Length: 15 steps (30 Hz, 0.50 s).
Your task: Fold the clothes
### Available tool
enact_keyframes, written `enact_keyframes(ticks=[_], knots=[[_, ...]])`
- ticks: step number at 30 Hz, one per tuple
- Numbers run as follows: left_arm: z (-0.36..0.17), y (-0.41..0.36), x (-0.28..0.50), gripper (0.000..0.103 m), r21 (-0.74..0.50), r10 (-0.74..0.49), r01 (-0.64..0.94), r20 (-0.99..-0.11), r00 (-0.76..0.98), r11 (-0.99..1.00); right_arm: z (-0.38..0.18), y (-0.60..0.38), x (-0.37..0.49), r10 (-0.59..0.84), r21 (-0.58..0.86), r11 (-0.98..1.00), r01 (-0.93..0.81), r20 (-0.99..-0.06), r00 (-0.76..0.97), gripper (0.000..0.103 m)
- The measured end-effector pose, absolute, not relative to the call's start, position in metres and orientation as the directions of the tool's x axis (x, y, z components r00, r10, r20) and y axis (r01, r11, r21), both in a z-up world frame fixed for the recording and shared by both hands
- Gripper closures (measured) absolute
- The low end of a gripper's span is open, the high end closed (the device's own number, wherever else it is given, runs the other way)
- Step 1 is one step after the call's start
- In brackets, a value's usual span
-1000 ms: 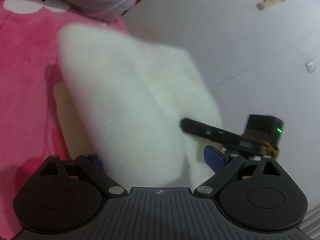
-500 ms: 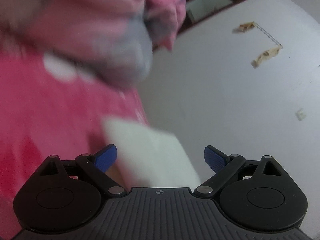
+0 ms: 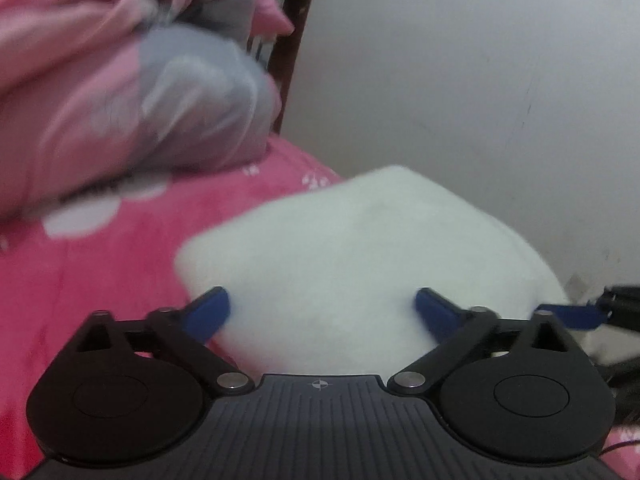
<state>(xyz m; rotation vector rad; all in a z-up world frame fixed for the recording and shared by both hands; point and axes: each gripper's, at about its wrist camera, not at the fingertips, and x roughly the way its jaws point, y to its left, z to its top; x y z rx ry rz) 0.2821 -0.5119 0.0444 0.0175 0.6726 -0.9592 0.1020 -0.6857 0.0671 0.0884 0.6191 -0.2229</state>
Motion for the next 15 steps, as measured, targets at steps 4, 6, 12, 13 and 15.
enact_keyframes(ticks=[4,6,12,13,15], knots=[[0.064,-0.5,0.283,0.004,-0.314,-0.762,0.75,-0.53,0.371,0.583,0.062,-0.68,0.11,-0.207,-0.036,0.971,0.238,-0.625,0.753,0.049],[0.077,-0.49,0.269,0.008,-0.28,-0.779,0.778,-0.496,0.384,0.562,0.079,-0.679,0.095,-0.192,0.005,0.969,0.248,-0.618,0.762,0.049],[0.092,-0.468,0.206,0.005,-0.071,-0.797,0.904,-0.504,0.332,0.422,0.081,-0.658,0.083,-0.206,-0.041,0.968,0.249,-0.7,0.684,0.049],[0.087,-0.472,0.194,0.005,-0.004,-0.767,0.908,-0.537,0.351,0.419,0.069,-0.658,0.093,-0.207,-0.047,0.966,0.255,-0.731,0.65,0.049],[0.086,-0.476,0.176,0.005,0.088,-0.717,0.899,-0.571,0.399,0.43,0.051,-0.658,0.111,-0.212,-0.058,0.962,0.269,-0.779,0.59,0.045]])
